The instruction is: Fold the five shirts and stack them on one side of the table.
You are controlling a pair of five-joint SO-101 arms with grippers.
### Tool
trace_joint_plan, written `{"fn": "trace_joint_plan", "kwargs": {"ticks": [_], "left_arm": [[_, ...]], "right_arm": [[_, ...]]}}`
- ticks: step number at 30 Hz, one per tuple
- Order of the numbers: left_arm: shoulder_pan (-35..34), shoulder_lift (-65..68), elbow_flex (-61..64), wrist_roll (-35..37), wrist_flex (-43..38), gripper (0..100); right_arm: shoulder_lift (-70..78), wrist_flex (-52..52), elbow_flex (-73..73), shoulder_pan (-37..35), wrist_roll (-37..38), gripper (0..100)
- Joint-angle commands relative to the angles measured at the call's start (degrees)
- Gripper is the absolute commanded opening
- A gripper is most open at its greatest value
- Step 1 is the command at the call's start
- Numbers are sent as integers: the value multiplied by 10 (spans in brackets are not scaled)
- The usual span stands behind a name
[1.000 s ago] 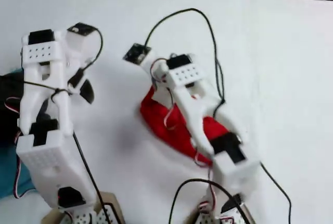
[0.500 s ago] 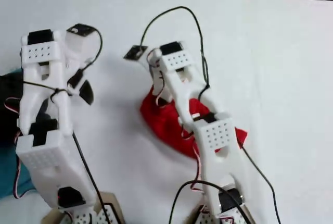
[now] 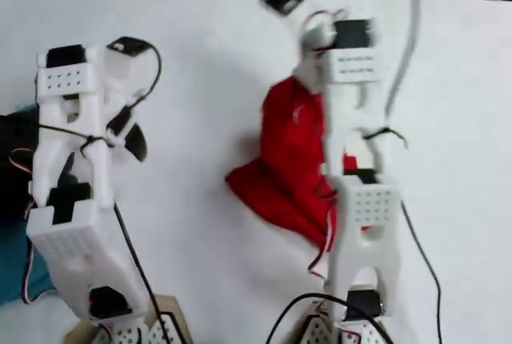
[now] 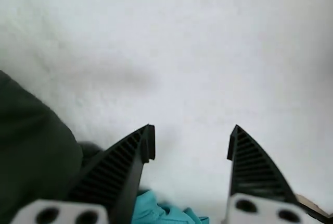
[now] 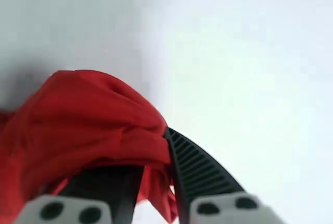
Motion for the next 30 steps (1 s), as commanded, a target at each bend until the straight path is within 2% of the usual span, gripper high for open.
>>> {"fn": "trace_joint_plan", "kwargs": {"ticks": [1,7,12,16,21,24,28,30], "left_arm": [[19,-4,-2,1,9,247],[91,-10,-3,3,26,247],[222,-32,-7,11,36,247],[315,-59,-3,27,8,247],[393,-63,-3,107,-75,247],[433,-62,3,185,-122,247],[493,-62,62,270,-185,247],[524,-62,114,273,-215,248]], "right_arm": [[-55,3,-27,55,3,19],[-94,12,-29,86,3,19],[-145,11,-29,67,3,19],[-153,11,-24,109,3,19],[-154,12,1,182,3,19],[-153,12,11,213,3,19],[-153,12,24,234,3,19],[-154,12,25,236,3,19]]}}
